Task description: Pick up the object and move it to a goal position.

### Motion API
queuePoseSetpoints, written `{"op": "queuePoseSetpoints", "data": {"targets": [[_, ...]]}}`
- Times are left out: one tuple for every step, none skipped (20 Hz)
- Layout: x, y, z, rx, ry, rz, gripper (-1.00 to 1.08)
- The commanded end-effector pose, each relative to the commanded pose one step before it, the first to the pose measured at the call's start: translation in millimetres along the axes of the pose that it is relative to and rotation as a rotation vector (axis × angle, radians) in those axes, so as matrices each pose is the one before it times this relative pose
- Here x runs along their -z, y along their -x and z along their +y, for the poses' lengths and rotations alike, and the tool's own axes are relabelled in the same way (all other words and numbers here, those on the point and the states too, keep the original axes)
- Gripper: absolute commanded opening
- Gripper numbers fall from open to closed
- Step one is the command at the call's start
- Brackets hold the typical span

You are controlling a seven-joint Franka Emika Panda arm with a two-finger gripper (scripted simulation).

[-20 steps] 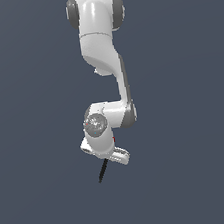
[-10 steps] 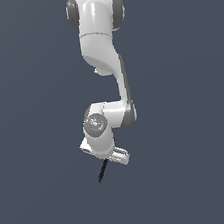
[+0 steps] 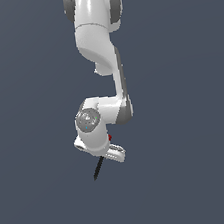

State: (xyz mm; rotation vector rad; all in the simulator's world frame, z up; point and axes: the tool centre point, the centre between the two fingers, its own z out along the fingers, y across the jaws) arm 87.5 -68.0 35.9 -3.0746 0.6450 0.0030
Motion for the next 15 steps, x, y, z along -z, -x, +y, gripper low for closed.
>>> {"op": "queuePoseSetpoints", "data": {"targets": [[17.34, -3.48, 10.30, -0.00077, -0.00082, 0.00179, -1.00], [6.73, -1.15, 4.08, 0.00000, 0.00000, 0.00000, -1.00], [6.16, -1.04, 3.73, 0.00000, 0.00000, 0.00000, -1.00], [5.56, -0.94, 3.36, 0.00000, 0.00000, 0.00000, -1.00], [4.94, -0.84, 2.99, 0.00000, 0.00000, 0.00000, -1.00], [4.31, -0.76, 2.60, 0.00000, 0.00000, 0.00000, -1.00], [3.67, -0.68, 2.20, 0.00000, 0.00000, 0.00000, -1.00], [3.02, -0.61, 1.80, 0.00000, 0.00000, 0.00000, -1.00], [2.37, -0.55, 1.39, 0.00000, 0.00000, 0.00000, -1.00], [1.70, -0.49, 0.98, 0.00000, 0.00000, 0.00000, -1.00], [1.03, -0.44, 0.56, 0.00000, 0.00000, 0.00000, -1.00], [0.32, -0.31, -0.14, 0.00037, 0.00031, 0.00004, -1.00], [-0.32, -0.33, -0.28, 0.00000, 0.00000, 0.00000, -1.00], [-0.56, -0.18, -0.40, 0.00000, 0.00000, 0.00000, -1.00], [-0.22, -0.05, -0.15, 0.00000, 0.00000, 0.00000, -1.00]]}}
